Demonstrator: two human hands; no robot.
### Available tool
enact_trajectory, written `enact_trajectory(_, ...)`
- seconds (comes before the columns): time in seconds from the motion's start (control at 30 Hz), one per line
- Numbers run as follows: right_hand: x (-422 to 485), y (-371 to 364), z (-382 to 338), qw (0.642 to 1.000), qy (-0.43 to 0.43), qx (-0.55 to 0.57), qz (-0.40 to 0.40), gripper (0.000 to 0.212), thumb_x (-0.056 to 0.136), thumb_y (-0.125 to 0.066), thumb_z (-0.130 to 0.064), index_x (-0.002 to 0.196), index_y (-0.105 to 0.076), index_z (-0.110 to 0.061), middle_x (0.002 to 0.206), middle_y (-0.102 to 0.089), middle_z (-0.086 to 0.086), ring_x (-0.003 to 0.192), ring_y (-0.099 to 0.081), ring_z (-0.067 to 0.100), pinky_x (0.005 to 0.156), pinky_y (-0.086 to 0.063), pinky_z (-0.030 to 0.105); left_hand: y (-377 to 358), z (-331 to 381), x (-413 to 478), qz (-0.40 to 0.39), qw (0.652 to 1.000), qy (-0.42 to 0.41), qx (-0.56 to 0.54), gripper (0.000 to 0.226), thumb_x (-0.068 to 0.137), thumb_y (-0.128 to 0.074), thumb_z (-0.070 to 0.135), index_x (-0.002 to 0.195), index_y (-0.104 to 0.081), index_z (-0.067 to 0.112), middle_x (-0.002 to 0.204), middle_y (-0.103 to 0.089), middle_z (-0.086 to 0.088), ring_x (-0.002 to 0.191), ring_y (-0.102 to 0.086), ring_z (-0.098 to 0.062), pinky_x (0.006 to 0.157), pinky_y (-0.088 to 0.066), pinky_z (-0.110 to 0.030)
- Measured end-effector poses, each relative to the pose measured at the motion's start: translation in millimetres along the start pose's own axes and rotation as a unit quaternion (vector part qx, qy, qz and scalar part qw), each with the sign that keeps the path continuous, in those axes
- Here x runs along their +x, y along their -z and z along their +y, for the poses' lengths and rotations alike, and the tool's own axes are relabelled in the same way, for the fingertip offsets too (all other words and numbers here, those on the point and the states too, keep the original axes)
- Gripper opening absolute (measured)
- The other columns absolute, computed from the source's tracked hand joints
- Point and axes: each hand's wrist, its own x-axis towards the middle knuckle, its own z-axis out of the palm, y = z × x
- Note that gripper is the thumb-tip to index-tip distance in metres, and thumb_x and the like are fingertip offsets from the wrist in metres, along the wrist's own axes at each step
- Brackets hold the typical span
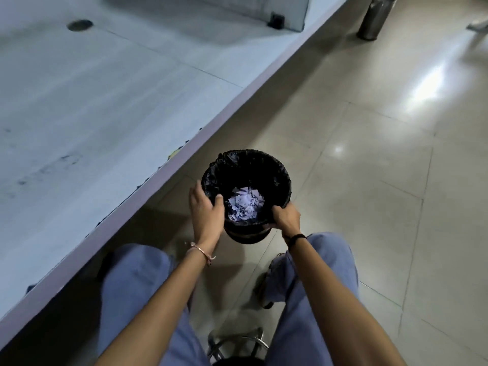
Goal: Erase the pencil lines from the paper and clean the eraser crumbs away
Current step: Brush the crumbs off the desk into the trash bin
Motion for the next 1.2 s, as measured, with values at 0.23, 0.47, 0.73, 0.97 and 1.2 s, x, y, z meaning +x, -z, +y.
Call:
enact_trajectory(0.23, -80.6, 27.1, -60.2, 0.975, 0.087, -0.170, -0.113, 0.033, 0.078, -0.050, -0.011, 0.111, -0.054, -0.007, 0.093, -0.070, 0.012, 0.081, -0.067, 0.029, 0.070, -0.056, 0.036, 75.6, 33.6, -51.8, -0.006, 0.967, -0.254, 0.019, 0.026, 0.100, -0.049, 0.017, 0.121, -0.063, 0.016, 0.132, -0.056, 0.005, 0.122, -0.051, -0.008, 0.106, -0.039, -0.027)
enact_trajectory(0.47, -136.4, 6.2, -81.9, 0.949, 0.130, -0.205, -0.200, 0.037, 0.076, -0.047, -0.011, 0.111, -0.051, 0.001, 0.099, -0.069, 0.021, 0.082, -0.068, 0.039, 0.079, -0.056, 0.053, 163.6, 33.0, -67.7, 0.091, 0.947, -0.306, 0.039, 0.032, 0.100, -0.050, 0.017, 0.131, -0.056, 0.017, 0.129, -0.060, 0.007, 0.120, -0.054, -0.004, 0.101, -0.037, -0.014)
enact_trajectory(0.73, -179.9, -13.6, -75.8, 0.947, 0.112, -0.114, -0.278, 0.025, 0.080, -0.048, 0.000, 0.103, -0.057, 0.004, 0.094, -0.069, 0.026, 0.066, -0.069, 0.043, 0.069, -0.057, 0.056, 258.0, -7.3, -92.6, 0.211, 0.938, -0.262, 0.085, 0.030, 0.102, -0.049, 0.018, 0.131, -0.056, 0.015, 0.132, -0.059, 0.002, 0.123, -0.053, -0.010, 0.098, -0.033, -0.008)
enact_trajectory(0.97, -202.2, -44.0, -60.3, 0.933, 0.108, -0.064, -0.336, 0.041, 0.081, -0.052, 0.002, 0.122, -0.051, -0.004, 0.109, -0.064, 0.022, 0.076, -0.069, 0.042, 0.061, -0.059, 0.050, 335.7, -54.3, -133.3, 0.302, 0.946, -0.101, 0.061, 0.039, 0.106, -0.036, 0.032, 0.139, -0.051, 0.016, 0.144, -0.050, 0.000, 0.133, -0.043, -0.016, 0.106, -0.029, -0.024)
enact_trajectory(1.2, -218.4, -62.0, -52.6, 0.930, 0.104, -0.058, -0.349, 0.034, 0.083, -0.053, 0.003, 0.117, -0.052, -0.001, 0.109, -0.063, 0.021, 0.079, -0.068, 0.040, 0.061, -0.059, 0.050, 353.8, -73.0, -136.3, 0.144, 0.985, 0.029, 0.088, 0.074, 0.096, -0.006, 0.061, 0.157, -0.011, 0.019, 0.163, -0.007, 0.007, 0.149, -0.005, -0.007, 0.120, 0.000, -0.025)
